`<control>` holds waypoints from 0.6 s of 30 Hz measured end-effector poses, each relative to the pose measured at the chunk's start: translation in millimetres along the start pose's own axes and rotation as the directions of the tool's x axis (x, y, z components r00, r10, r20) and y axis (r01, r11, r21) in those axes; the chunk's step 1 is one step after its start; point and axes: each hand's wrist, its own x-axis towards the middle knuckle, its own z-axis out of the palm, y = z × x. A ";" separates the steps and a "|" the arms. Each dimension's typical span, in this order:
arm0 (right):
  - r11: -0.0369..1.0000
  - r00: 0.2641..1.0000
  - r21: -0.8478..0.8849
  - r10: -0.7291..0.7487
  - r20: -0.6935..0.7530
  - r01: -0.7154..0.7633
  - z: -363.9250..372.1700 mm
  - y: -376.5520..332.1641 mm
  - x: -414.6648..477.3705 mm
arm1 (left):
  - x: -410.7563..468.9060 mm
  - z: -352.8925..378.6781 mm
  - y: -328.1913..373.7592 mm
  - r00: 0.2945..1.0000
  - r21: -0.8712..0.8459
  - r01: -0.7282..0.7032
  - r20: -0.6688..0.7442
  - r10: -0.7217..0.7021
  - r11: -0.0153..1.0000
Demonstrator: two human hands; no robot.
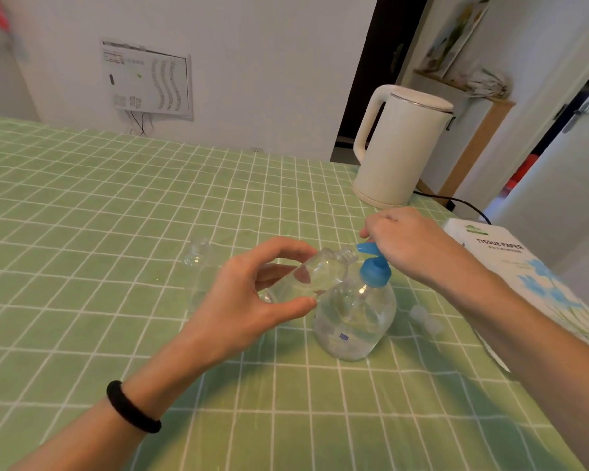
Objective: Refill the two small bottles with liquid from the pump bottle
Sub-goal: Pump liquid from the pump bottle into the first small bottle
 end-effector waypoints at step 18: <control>0.999 0.999 0.033 0.018 0.039 -0.019 -5.4 -7.0 -7.3 | -0.5 -0.2 0.7 1.000 0.030 0.022 0.001 -0.022 0.999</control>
